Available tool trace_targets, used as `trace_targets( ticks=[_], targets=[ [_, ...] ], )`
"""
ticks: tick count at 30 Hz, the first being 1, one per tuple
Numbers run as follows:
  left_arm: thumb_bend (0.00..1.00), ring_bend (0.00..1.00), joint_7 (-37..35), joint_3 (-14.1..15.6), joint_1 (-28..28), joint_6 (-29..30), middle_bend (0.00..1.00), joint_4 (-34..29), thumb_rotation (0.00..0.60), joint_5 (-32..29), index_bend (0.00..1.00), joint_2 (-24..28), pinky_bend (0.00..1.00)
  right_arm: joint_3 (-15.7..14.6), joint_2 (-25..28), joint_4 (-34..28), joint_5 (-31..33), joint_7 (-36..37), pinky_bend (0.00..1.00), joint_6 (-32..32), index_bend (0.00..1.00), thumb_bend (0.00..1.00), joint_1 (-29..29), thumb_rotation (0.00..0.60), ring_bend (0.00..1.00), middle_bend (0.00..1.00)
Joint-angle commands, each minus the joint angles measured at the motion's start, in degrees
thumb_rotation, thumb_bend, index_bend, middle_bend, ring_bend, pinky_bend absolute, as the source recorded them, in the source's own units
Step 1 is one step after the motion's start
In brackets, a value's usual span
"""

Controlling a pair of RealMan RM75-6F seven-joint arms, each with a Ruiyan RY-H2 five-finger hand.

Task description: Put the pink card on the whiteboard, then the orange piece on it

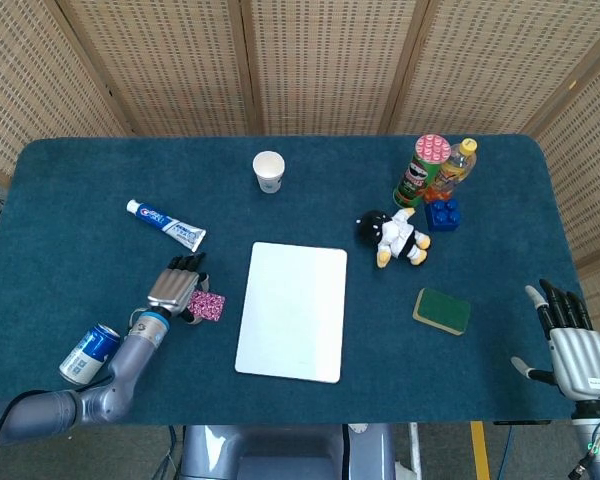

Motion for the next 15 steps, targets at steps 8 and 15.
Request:
trace_targets(
  ticks=[8, 15],
  targets=[
    [0.22, 0.00, -1.1, -0.7, 0.4, 1.4, 0.00, -1.7, 0.600, 1.1, 0.60, 2.4, 0.00, 0.0, 0.0, -0.1, 0.1, -0.1, 0.00, -0.1, 0.00, 0.00, 0.0, 0.600, 0.00, 0.00],
    [0.21, 0.00, -1.4, -1.2, 0.3, 2.1, 0.00, -4.0, 0.600, 1.4, 0.60, 4.5, 0.00, 0.0, 0.0, -0.1, 0.1, -0.1, 0.00, 0.0, 0.00, 0.00, 0.0, 0.600, 0.00, 0.00]
  ],
)
